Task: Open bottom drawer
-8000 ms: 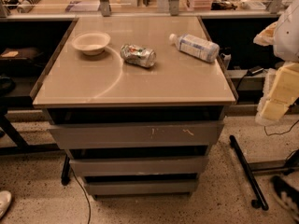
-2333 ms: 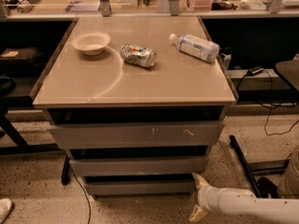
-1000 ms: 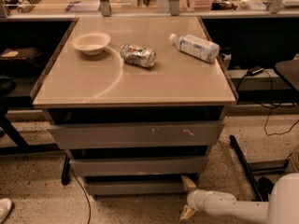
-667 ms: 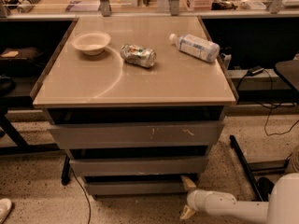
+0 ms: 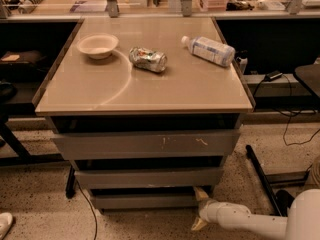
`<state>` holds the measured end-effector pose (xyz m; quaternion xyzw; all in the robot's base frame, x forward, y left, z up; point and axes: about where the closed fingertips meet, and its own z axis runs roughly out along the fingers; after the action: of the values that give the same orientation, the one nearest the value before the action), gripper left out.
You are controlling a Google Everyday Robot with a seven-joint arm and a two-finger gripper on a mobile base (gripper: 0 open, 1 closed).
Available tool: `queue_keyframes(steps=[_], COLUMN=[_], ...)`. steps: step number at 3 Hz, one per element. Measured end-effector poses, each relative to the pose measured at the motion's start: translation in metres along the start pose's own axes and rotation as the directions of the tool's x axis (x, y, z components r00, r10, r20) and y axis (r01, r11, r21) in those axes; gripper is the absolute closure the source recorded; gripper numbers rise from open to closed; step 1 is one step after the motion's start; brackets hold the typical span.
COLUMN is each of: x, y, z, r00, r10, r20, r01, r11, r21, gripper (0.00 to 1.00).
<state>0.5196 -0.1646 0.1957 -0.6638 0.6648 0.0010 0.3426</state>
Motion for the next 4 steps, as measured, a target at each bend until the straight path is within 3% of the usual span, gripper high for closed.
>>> queue_keyframes(steps=[1,2,4], x=[-0.003,-0.001,0.018], y=[-0.014,-0.02,-0.022], z=[0.011,0.019,0.026], r00=[1.0,0.998,0.984], r10=[0.0,0.034,0.155], r20=[0.016,0.044,0.083], r01=[0.0,-0.033,-0.14], r11=[1.0,0.9991,0.9766], r21=[0.008,-0.026,-0.163], gripper=[0.0,0.0,0.0])
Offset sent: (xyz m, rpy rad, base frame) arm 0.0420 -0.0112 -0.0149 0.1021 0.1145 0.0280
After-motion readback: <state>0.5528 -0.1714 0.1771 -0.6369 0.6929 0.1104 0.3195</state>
